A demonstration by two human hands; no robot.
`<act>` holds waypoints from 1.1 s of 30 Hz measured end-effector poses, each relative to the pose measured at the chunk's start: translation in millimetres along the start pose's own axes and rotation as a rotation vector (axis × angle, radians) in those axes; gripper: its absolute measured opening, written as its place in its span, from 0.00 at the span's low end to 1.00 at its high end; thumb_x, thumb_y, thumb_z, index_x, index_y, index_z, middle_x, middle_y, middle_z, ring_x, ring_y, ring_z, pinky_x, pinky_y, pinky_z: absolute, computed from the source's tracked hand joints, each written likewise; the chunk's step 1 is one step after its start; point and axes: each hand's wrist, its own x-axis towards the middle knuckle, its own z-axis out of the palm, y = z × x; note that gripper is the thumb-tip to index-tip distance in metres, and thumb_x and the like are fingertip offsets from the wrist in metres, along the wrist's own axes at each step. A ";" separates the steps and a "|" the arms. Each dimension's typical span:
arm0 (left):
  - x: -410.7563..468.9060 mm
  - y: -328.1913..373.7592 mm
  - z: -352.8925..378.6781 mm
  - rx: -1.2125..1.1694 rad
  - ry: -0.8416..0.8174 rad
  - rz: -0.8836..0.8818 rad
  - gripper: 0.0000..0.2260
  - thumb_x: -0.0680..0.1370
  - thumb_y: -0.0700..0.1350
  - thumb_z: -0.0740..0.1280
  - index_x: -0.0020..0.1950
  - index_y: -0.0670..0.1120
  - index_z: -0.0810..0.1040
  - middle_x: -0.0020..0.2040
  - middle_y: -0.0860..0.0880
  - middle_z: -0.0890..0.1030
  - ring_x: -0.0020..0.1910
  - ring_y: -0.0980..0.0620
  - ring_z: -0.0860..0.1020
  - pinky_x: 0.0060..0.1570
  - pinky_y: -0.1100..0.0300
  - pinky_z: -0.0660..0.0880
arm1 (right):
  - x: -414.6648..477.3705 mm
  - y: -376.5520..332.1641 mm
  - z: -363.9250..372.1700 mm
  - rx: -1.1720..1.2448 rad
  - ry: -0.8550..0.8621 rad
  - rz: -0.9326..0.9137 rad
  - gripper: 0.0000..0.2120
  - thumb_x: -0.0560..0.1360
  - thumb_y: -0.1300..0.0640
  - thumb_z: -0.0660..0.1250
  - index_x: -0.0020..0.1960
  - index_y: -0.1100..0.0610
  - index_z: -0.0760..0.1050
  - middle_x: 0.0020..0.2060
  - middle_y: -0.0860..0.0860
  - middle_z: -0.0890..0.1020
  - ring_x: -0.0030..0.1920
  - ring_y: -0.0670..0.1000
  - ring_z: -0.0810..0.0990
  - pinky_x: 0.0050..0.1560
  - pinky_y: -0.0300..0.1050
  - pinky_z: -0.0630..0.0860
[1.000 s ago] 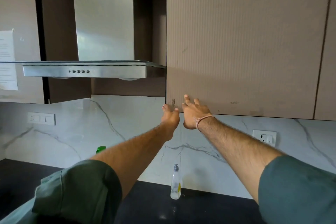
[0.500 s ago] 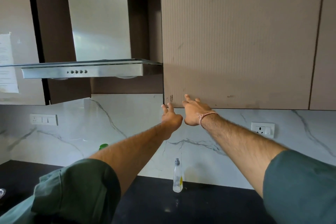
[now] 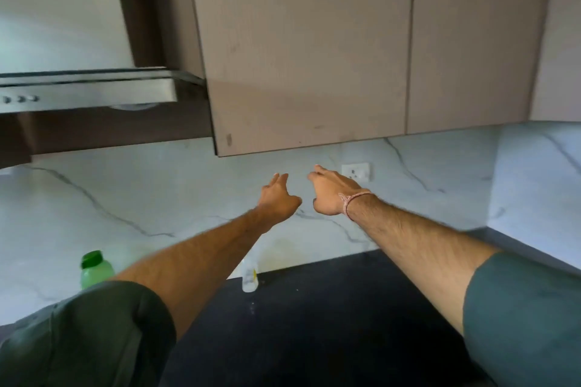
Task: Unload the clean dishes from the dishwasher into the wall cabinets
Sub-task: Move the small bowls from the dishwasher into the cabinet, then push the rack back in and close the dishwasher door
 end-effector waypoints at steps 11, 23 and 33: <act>-99.5 27.8 110.4 0.020 -0.380 0.267 0.30 0.76 0.49 0.69 0.76 0.50 0.65 0.74 0.47 0.69 0.71 0.44 0.68 0.67 0.51 0.70 | -186.3 53.6 54.1 0.044 -0.070 0.419 0.27 0.73 0.58 0.66 0.71 0.57 0.66 0.70 0.54 0.69 0.66 0.59 0.73 0.62 0.56 0.74; -300.5 97.1 286.5 -0.037 -0.887 0.434 0.17 0.77 0.44 0.71 0.66 0.43 0.77 0.61 0.43 0.79 0.57 0.43 0.79 0.57 0.53 0.77 | -480.6 104.7 123.6 0.162 -0.156 0.988 0.26 0.73 0.59 0.67 0.70 0.58 0.68 0.68 0.57 0.72 0.64 0.61 0.74 0.63 0.56 0.74; -513.2 131.8 401.0 -0.010 -1.249 0.474 0.12 0.76 0.46 0.71 0.58 0.46 0.80 0.59 0.48 0.80 0.56 0.51 0.76 0.54 0.60 0.70 | -748.1 116.9 165.2 0.365 -0.155 1.407 0.26 0.73 0.61 0.63 0.70 0.56 0.67 0.67 0.55 0.71 0.63 0.59 0.74 0.63 0.55 0.74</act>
